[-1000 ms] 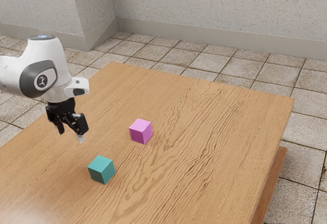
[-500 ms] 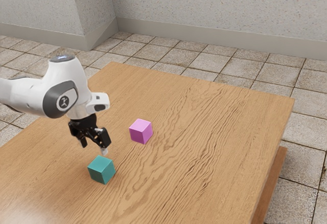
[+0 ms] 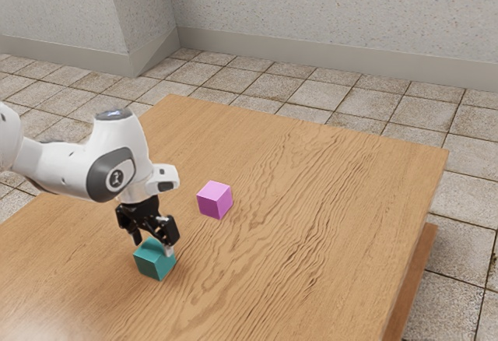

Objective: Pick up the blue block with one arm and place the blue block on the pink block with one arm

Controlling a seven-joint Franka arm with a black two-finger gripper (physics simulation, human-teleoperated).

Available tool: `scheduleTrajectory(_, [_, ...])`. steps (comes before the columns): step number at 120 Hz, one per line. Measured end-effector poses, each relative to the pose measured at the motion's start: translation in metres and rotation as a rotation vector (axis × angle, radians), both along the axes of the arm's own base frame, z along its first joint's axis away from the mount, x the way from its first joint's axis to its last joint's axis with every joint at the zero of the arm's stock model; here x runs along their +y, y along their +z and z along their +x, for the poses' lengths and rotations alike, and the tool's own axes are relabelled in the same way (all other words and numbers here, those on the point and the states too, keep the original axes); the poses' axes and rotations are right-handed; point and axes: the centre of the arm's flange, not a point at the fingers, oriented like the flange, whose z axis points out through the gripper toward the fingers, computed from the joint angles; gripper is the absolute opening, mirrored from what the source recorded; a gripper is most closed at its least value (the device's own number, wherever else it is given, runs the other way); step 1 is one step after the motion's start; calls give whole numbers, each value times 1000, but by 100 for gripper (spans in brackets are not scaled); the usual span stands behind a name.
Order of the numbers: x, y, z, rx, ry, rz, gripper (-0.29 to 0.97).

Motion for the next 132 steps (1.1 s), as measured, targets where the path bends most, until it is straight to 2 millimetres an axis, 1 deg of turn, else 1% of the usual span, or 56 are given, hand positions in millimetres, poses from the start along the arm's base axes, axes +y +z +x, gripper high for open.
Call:
scheduleTrajectory(10, [0,-5,1,1,1,3,68])
scheduleTrajectory(37, [8,-31,1,35,24,11,68])
scheduleTrajectory(54, [7,-35,1,35,29,10,67])
scheduleTrajectory(68, [7,-39,1,40,42,3,55])
scheduleTrajectory(78, [8,-37,2,33,47,1,39])
scheduleTrajectory(88, [8,-25,5,9,48,2,31])
scheduleTrajectory(97, [7,-2,7,-33,47,-1,31])
scheduleTrajectory(103, [6,10,9,-52,47,-3,32])
scheduleTrajectory(110, [6,26,16,-77,44,-5,33])
scheduleTrajectory(114, [6,40,27,-99,42,-6,33])
scheduleTrajectory(119, [6,61,45,-125,38,-5,34])
scheduleTrajectory(125, [8,88,80,-147,29,7,34])
scheduleTrajectory(132, [11,106,104,-149,24,16,34])
